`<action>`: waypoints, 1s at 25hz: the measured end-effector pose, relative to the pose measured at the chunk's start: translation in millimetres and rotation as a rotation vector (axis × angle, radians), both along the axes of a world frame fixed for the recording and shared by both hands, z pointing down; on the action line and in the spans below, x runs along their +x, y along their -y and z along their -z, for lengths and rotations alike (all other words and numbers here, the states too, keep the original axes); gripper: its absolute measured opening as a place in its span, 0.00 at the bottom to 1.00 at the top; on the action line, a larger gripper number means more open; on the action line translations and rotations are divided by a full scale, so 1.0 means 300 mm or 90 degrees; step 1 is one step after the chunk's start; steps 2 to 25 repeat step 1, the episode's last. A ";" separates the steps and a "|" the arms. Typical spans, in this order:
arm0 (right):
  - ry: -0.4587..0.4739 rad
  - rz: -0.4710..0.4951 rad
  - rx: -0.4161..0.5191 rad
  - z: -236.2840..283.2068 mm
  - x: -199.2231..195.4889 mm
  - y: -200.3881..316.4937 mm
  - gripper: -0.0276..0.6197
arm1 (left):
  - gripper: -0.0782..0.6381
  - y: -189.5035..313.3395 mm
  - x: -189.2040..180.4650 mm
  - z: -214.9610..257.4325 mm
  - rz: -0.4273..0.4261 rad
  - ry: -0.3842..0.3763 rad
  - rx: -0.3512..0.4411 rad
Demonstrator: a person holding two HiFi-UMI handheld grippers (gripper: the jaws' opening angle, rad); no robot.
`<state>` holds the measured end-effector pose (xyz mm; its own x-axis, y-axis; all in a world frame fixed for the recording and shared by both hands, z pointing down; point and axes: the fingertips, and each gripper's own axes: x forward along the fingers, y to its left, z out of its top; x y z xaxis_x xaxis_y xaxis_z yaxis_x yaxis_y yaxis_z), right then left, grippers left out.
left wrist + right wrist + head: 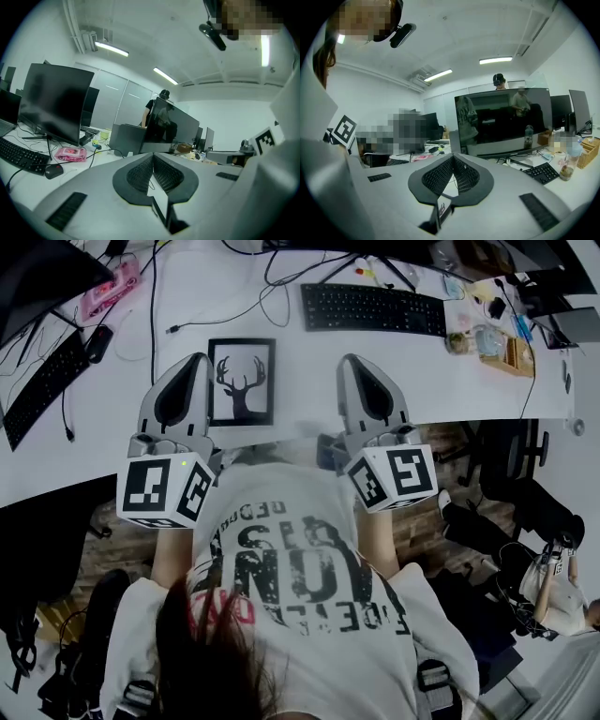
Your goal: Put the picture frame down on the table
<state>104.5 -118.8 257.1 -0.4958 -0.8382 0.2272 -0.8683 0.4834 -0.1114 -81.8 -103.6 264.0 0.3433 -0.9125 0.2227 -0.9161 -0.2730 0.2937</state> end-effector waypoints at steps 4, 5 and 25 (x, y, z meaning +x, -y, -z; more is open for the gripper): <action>0.000 -0.003 0.001 0.000 0.005 -0.001 0.04 | 0.11 -0.004 -0.010 -0.002 0.003 -0.001 -0.001; 0.000 -0.003 0.001 0.000 0.005 -0.001 0.04 | 0.11 -0.004 -0.010 -0.002 0.003 -0.001 -0.001; 0.000 -0.003 0.001 0.000 0.005 -0.001 0.04 | 0.11 -0.004 -0.010 -0.002 0.003 -0.001 -0.001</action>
